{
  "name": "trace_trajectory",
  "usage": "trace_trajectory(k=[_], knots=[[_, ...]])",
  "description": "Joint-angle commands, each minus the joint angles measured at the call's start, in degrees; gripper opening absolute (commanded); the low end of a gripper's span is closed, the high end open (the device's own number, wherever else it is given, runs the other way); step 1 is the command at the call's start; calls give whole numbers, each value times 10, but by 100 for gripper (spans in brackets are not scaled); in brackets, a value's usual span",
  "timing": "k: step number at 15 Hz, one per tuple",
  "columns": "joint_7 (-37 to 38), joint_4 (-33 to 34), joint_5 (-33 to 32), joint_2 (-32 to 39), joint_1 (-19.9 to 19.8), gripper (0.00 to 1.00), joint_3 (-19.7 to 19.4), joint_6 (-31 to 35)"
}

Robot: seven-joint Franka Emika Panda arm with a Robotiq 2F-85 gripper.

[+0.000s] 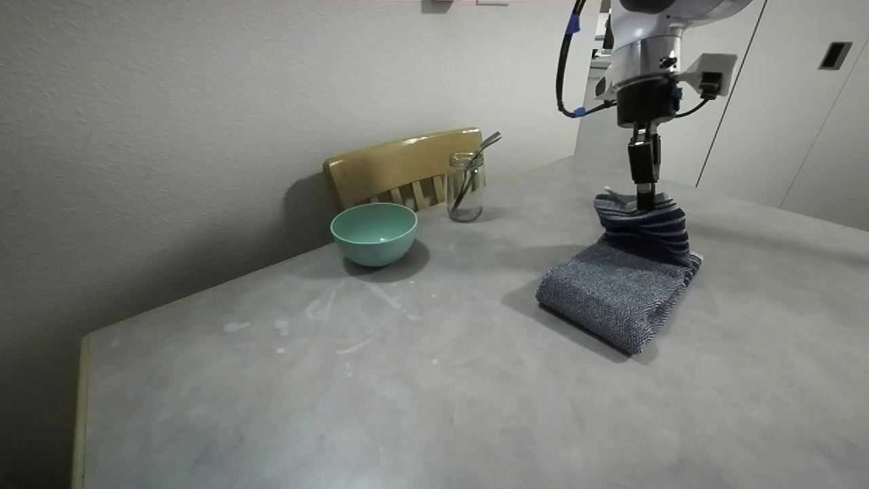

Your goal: Unfold the towel from right to left

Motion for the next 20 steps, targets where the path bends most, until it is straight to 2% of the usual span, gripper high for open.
trace_trajectory(k=[1, 7, 14, 17, 20], knots=[[6, 3, -26, -3, 34, 1, 10, -25], [58, 32, -73, 22, 110, 1, 29, -42], [98, 96, -115, 78, 184, 1, 50, -68], [118, 130, -112, 101, 203, 1, 57, -73], [150, 163, -82, 119, 210, 1, 68, -74]])
